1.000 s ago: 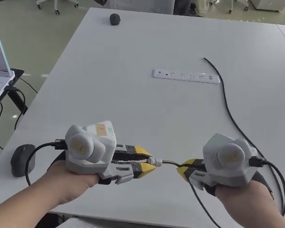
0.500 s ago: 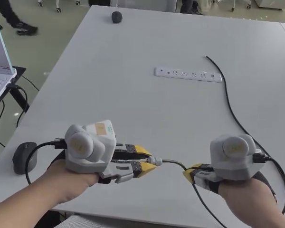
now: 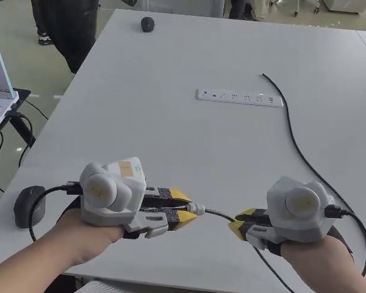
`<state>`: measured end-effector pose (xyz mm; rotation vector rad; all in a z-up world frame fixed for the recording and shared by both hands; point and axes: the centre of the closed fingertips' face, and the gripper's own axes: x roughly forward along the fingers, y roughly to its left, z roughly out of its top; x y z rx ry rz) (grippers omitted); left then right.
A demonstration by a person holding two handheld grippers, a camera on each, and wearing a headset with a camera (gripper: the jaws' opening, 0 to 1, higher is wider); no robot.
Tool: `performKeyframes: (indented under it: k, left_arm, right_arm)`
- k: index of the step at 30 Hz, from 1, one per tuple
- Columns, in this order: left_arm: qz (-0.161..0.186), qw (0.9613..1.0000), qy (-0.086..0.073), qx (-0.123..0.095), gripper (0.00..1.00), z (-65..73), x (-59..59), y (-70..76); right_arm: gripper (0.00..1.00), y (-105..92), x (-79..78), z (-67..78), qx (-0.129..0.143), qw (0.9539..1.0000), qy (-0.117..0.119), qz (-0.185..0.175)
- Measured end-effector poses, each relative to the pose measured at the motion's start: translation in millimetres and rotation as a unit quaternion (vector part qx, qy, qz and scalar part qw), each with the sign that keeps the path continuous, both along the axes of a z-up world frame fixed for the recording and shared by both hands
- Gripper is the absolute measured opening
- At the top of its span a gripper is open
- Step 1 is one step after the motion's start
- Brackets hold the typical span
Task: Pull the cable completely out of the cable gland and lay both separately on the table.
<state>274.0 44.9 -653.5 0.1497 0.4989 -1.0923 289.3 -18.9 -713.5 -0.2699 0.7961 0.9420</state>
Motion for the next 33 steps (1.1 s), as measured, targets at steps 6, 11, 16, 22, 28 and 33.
performKeyframes:
  k: [6,11,16,22,28,33]
  left_arm:
    - [-0.002,1.0,0.001,0.003,0.15,-1.5,0.4,0.2]
    - [-0.003,1.0,0.003,0.003,0.15,-1.2,-0.3,0.5]
    - [-0.005,1.0,0.003,0.001,0.15,-0.2,-0.6,-0.5]
    - [-0.005,1.0,0.002,-0.002,0.15,1.4,-0.1,-1.7]
    - [-0.003,1.0,0.003,-0.004,0.15,1.3,0.8,-1.5]
    - [-0.003,1.0,0.002,-0.003,0.15,1.4,2.4,-1.9]
  right_arm:
    - [0.19,20.3,-7.8,22.5,-0.01,0.995,-0.06,0.078]
    - [0.16,37.9,-12.5,37.4,-0.03,0.9875,-0.098,0.119]
    - [0.14,51.2,-9.8,45.6,-0.035,0.9832,-0.113,0.139]
    - [0.11,53.5,-8.2,40.1,-0.055,0.9782,-0.12,0.16]
    - [0.05,54.5,-10.1,39.2,-0.051,0.9792,-0.112,0.161]
    - [0.01,54.9,-9.7,38.4,-0.056,0.9781,-0.12,0.161]
